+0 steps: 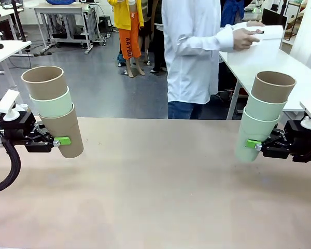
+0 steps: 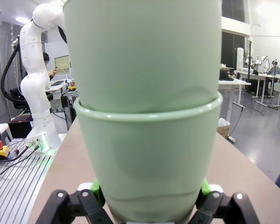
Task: Stack the cups and store them in the basket.
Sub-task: Place the stack of Reusable plastic cups into the Pantry Basket.
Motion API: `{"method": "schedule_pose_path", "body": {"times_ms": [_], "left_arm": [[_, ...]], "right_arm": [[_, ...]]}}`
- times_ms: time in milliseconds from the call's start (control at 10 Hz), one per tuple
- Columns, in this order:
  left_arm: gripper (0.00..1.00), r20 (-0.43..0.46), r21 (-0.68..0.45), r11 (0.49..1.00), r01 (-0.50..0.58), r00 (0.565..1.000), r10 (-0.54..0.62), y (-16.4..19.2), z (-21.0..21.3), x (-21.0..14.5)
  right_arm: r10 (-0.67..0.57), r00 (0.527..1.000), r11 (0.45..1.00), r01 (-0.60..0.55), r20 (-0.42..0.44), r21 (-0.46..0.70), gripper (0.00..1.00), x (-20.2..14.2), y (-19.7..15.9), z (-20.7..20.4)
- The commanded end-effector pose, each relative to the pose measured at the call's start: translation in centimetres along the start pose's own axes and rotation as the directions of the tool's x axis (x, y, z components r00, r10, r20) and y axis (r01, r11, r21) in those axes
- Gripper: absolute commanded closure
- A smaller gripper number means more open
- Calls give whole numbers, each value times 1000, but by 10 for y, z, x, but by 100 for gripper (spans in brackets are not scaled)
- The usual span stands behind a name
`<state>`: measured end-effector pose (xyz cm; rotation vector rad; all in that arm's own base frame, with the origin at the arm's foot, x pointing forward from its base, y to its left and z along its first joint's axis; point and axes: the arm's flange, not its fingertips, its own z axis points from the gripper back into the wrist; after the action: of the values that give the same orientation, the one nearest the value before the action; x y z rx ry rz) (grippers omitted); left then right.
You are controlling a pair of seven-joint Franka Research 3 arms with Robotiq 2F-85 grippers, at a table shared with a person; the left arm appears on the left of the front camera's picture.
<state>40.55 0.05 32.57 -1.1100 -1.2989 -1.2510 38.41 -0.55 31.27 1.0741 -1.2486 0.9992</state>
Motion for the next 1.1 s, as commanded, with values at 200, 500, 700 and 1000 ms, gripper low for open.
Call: {"method": "schedule_pose_path", "body": {"times_ms": [200,500,700,1000], "left_arm": [[15,13,10,1000,11,1000,-11,1,-2,4],[15,13,10,1000,11,1000,-11,1,-2,4],[15,13,10,1000,11,1000,-11,1,-2,4],[15,13,10,1000,11,1000,-11,1,-2,4]], "right_arm": [[11,1000,1000,-11,-2,-2,15,4,0,-2],[11,1000,1000,-11,-2,-2,15,4,0,-2],[11,1000,1000,-11,-2,-2,15,4,0,-2],[11,1000,1000,-11,-2,-2,15,4,0,-2]]}}
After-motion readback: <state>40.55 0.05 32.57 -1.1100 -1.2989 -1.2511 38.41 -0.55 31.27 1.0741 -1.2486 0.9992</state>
